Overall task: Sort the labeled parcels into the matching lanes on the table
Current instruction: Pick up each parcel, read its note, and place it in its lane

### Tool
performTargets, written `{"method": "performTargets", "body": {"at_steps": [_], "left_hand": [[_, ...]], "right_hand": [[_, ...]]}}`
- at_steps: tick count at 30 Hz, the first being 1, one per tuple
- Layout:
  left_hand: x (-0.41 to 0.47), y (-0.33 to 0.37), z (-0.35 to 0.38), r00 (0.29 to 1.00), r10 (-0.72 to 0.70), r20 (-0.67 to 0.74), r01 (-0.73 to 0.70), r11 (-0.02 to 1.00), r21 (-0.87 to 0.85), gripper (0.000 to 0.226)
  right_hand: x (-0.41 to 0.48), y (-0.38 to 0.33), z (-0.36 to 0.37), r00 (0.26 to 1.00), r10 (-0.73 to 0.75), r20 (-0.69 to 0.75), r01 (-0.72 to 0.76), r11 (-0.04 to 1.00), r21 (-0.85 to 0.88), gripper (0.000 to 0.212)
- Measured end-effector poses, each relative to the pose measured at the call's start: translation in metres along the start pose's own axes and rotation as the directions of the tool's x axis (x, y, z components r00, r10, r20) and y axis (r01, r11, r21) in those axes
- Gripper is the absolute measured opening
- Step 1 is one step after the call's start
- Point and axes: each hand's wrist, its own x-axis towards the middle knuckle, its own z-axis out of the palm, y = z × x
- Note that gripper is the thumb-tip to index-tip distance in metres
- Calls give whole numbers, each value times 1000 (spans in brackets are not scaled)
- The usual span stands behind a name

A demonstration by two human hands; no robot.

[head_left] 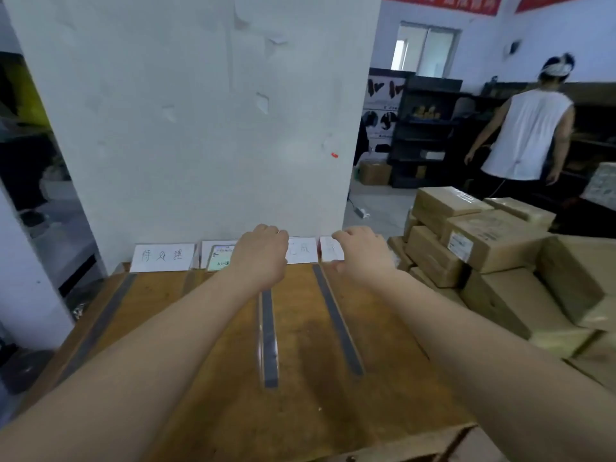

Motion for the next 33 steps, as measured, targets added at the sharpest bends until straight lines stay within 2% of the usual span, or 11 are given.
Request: {"method": "performTargets", "body": {"at_steps": [6,10,16,21,33], "left_hand": [[-7,61,-26,991,103,-85,-105,994,-14,11],[-5,109,-35,979,164,-119,-168,986,-22,23],[0,198,-41,953,234,-192,-255,963,-92,38],[2,281,-43,943,249,-222,-287,945,-159,52],[18,423,-28,924,327,-200,-359,920,-155,48]], "right_hand": [[-54,43,-29,994,88,-71,-89,996,2,44],[-90,80,-45,976,135,-169,-135,991,12,37],[-145,154,-64,952,226,-206,-230,973,1,48],[-188,222,-77,932,298,-205,-305,952,0,49],[-243,359,-74,910,392,-138,-398,917,-14,50]]}}
